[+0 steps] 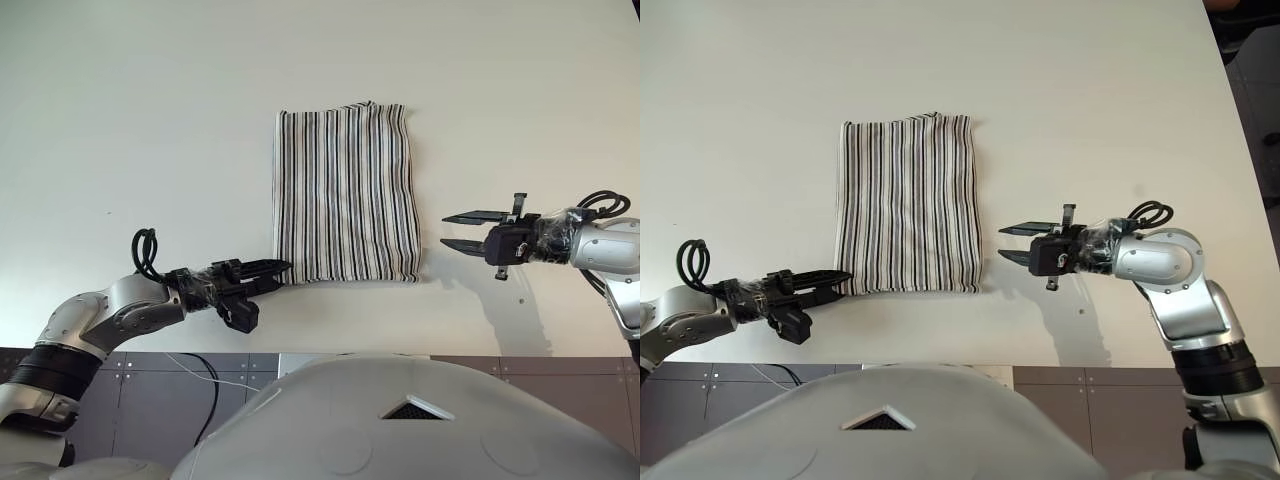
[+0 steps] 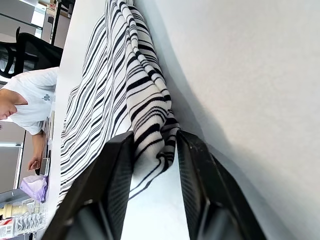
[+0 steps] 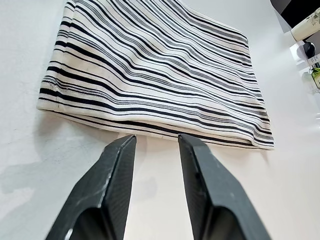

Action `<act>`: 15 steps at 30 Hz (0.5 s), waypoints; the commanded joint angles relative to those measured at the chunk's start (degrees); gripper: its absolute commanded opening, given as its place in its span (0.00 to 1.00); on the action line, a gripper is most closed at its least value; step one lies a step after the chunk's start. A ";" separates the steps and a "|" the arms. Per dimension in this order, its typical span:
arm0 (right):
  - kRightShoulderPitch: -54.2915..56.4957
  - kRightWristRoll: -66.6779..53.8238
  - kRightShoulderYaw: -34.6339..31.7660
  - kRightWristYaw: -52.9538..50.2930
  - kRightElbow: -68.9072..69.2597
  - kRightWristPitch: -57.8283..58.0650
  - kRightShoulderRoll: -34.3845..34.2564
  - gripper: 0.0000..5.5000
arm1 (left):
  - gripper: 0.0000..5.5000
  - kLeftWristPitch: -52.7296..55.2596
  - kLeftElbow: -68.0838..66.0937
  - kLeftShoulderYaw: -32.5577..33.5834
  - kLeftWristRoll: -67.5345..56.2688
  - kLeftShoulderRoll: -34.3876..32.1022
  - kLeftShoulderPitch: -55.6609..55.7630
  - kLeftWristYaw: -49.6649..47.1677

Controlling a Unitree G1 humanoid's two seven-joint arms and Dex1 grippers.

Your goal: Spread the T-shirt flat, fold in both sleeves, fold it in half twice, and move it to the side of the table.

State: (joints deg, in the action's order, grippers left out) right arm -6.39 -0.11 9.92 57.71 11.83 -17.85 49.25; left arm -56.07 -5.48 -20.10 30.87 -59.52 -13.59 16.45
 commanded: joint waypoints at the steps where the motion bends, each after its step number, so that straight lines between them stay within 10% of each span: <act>1: -0.05 1.45 0.42 -1.03 -0.55 -0.96 -0.33 0.29 | 0.37 1.75 -0.24 -1.67 -1.54 -1.88 -1.99 5.89; 8: 0.43 2.03 0.93 -1.83 -2.25 -2.29 -0.47 0.29 | 0.43 2.50 -2.01 -2.20 -2.64 0.02 -0.36 8.77; 15: 0.94 2.95 1.52 -2.35 -2.76 -2.98 -0.70 0.29 | 0.22 2.57 -4.08 -2.52 -0.54 1.08 0.35 8.57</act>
State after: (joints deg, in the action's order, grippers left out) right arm -6.37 2.11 10.98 55.75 8.83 -20.73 49.09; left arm -56.22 -7.01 -21.36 25.59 -58.65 -12.57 22.10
